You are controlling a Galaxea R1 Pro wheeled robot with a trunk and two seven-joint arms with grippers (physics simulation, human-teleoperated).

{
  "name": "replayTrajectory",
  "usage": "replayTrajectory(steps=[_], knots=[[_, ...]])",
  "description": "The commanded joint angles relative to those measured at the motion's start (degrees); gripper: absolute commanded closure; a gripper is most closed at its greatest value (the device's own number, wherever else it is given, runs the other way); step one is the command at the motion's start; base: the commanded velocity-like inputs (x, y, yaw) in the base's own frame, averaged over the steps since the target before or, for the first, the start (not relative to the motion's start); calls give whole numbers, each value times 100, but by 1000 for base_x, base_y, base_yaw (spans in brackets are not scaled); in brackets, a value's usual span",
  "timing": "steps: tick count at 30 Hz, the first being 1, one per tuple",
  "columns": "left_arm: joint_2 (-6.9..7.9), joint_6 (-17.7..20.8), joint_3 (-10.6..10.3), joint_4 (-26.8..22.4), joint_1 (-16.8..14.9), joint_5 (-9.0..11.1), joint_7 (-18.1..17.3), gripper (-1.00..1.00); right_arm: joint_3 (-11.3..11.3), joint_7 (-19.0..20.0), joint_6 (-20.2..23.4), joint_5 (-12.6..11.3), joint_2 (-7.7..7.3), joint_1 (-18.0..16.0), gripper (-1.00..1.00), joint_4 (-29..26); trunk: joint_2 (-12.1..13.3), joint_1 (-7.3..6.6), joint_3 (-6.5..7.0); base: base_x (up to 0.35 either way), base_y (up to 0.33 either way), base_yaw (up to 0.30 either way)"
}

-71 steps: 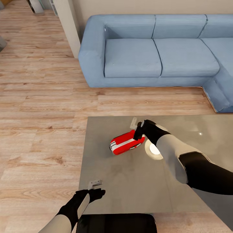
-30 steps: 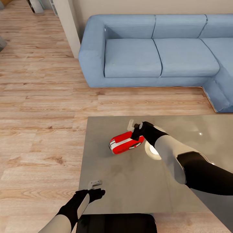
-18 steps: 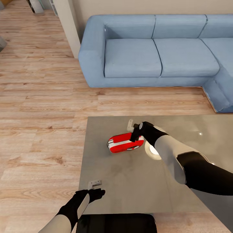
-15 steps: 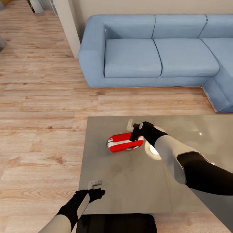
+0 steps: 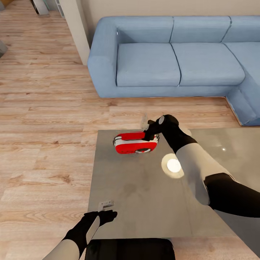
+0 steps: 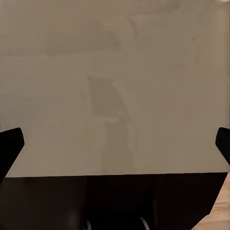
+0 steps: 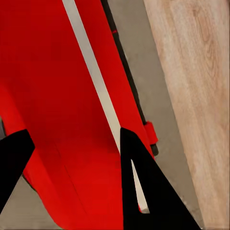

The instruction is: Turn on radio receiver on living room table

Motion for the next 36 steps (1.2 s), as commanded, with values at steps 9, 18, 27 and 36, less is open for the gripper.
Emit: replayTrajectory(steps=[9,18,27,36], knots=[[-1,2,0,1,0,-1,0,-100,-9,285,130,-16,2,-3,100,-345,-2,-1,0,0,0,0],[-9,41,4,-384,0,47,-68,-100,-301,515,521,-50,-3,-3,100,-350,-2,-1,0,0,0,0],[-134,958,-5,-1884,0,76,-366,-100,-1426,801,1136,-47,-4,-3,100,-350,-2,-1,0,0,0,0],[-189,1788,-45,-3248,0,104,-999,-100,-1530,1349,2392,-7,-21,3,100,-544,-2,-1,0,0,0,0]])
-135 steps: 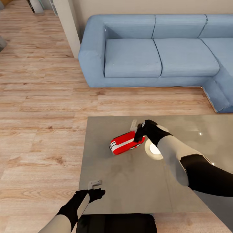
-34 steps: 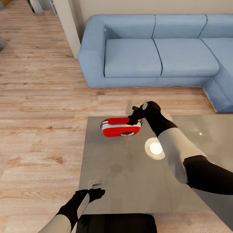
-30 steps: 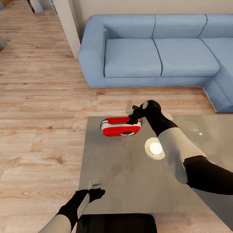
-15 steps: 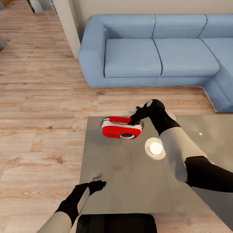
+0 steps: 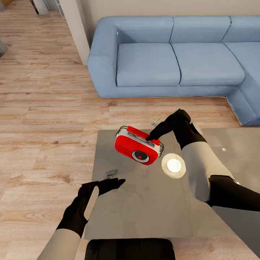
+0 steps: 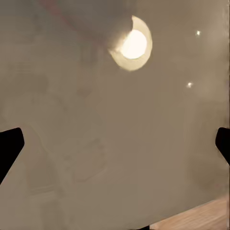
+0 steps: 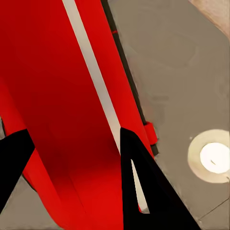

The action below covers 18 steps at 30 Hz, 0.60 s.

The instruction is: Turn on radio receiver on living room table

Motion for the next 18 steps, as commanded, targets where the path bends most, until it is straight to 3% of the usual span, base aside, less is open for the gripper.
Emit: replayTrajectory(steps=[1,3,6,12,18], knots=[[0,73,-3,-111,0,54,-77,-100,-3,100,37,-3,-57,3,100,-8,0,0,0,0,0,0],[2,318,-14,-411,0,370,-277,-100,2,381,94,-18,-287,14,100,-16,0,0,0,0,0,0],[6,539,-29,-642,0,627,-360,-100,-6,620,124,-56,-430,29,100,-18,0,0,0,0,0,0],[4,679,-44,-775,0,770,-398,-100,-10,770,267,-59,-496,176,100,-19,0,0,0,0,0,0],[6,706,-58,-795,0,787,-393,-100,-18,780,330,-46,-507,374,100,-18,0,0,0,0,0,0]])
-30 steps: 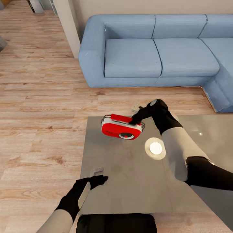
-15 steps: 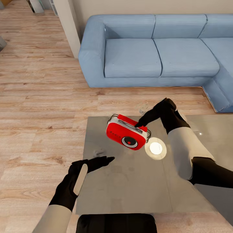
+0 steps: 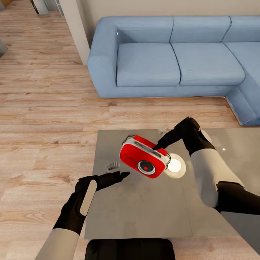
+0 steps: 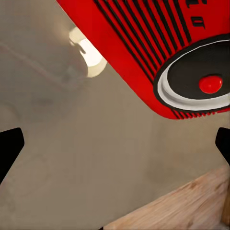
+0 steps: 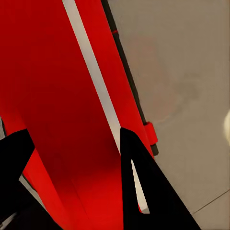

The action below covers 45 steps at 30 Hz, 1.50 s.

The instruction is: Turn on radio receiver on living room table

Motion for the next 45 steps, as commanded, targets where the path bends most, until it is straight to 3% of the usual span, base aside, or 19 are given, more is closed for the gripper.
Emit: replayTrajectory(steps=[1,5,6,21,27,39,42,45], knots=[[0,9,-1,0,0,1,0,-100,-3,2,12,-12,-1,8,100,2,-1,0,0,0,0,0],[-6,21,3,-1,0,21,-6,-100,-4,2,20,-10,-2,19,100,6,-1,0,0,0,0,0],[-6,23,4,-1,0,38,-7,100,-4,2,21,-11,-3,21,100,6,-1,0,0,0,0,0],[-22,28,-5,-2,0,98,-11,100,-12,2,32,-26,-5,23,100,22,-1,0,0,0,0,0],[-25,28,-47,7,0,108,-24,100,-7,6,30,-50,-207,23,100,16,-1,0,0,0,0,0],[-32,28,-60,7,0,273,-26,100,-14,-30,50,-58,-222,23,100,38,-1,0,0,0,0,0],[-32,21,-58,7,0,372,-26,100,-170,-69,111,-153,-212,23,100,35,-1,0,0,0,0,0],[-32,20,-66,7,0,488,-24,100,-606,-228,326,-206,-220,23,100,2,-1,0,0,0,0,0]])
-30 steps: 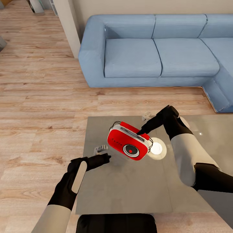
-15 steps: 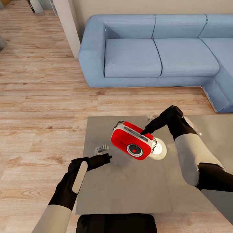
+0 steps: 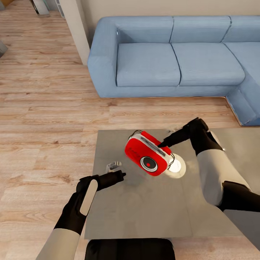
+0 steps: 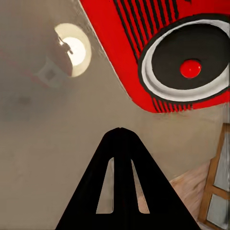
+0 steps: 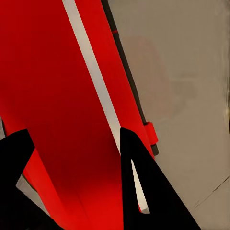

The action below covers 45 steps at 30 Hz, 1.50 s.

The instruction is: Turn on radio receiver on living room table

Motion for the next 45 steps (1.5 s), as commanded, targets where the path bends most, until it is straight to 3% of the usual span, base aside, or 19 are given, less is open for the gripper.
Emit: replayTrajectory(steps=[1,4,6,13,18,24,27,45], knots=[[0,0,-135,0,0,90,6,100,-210,-188,152,-53,4,2,100,-30,0,-1,0,0,0,0],[0,-5,-387,0,0,202,23,100,-293,-307,197,-57,17,2,100,-36,0,-1,0,0,0,0],[0,-12,-429,6,0,254,32,100,-307,-326,205,-58,23,2,100,-36,0,-1,0,0,0,0],[0,-43,-477,6,0,345,50,100,-323,-353,232,-59,41,2,100,-37,0,-1,0,0,0,0],[0,-50,-489,-18,-13,635,55,100,-324,-354,232,-66,50,2,100,-7,0,-1,0,0,0,0],[0,-53,-484,72,-376,838,65,100,-324,-354,157,-16,52,99,100,76,0,-1,0,0,0,0],[0,-60,-482,218,-529,865,65,100,-321,-354,138,-23,61,145,100,84,0,-1,0,0,0,0],[0,-94,-483,613,-765,868,191,100,-315,-285,104,-21,61,238,100,78,0,-1,0,0,0,0]])
